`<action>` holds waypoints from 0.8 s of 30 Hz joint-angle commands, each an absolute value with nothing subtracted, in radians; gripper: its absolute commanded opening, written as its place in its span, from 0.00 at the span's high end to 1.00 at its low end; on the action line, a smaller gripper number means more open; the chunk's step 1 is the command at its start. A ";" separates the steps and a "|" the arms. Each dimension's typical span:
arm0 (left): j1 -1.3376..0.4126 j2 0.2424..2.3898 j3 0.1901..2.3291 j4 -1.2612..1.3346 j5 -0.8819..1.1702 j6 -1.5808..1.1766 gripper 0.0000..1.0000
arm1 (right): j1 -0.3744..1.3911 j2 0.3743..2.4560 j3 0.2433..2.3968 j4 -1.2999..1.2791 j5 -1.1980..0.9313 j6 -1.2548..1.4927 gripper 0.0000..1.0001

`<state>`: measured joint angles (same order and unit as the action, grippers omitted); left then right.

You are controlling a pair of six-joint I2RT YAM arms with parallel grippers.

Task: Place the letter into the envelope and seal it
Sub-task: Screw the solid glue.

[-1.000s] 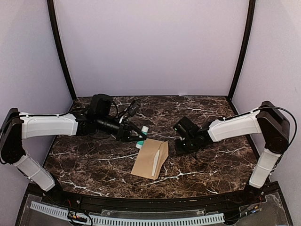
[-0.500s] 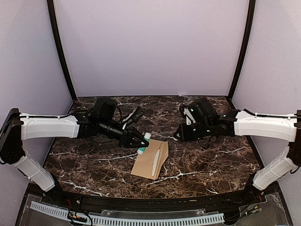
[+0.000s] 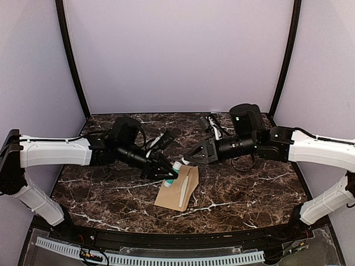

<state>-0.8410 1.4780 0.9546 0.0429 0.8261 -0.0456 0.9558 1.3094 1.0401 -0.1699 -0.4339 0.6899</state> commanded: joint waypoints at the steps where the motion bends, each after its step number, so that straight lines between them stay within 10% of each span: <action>1: -0.847 1.439 0.956 0.050 0.852 -0.035 1.00 | 0.966 1.320 1.036 -0.094 -0.495 0.697 0.86; 24: -0.848 1.439 0.954 0.061 0.879 -0.047 1.00 | 0.971 1.370 1.057 -0.082 -0.505 0.698 0.85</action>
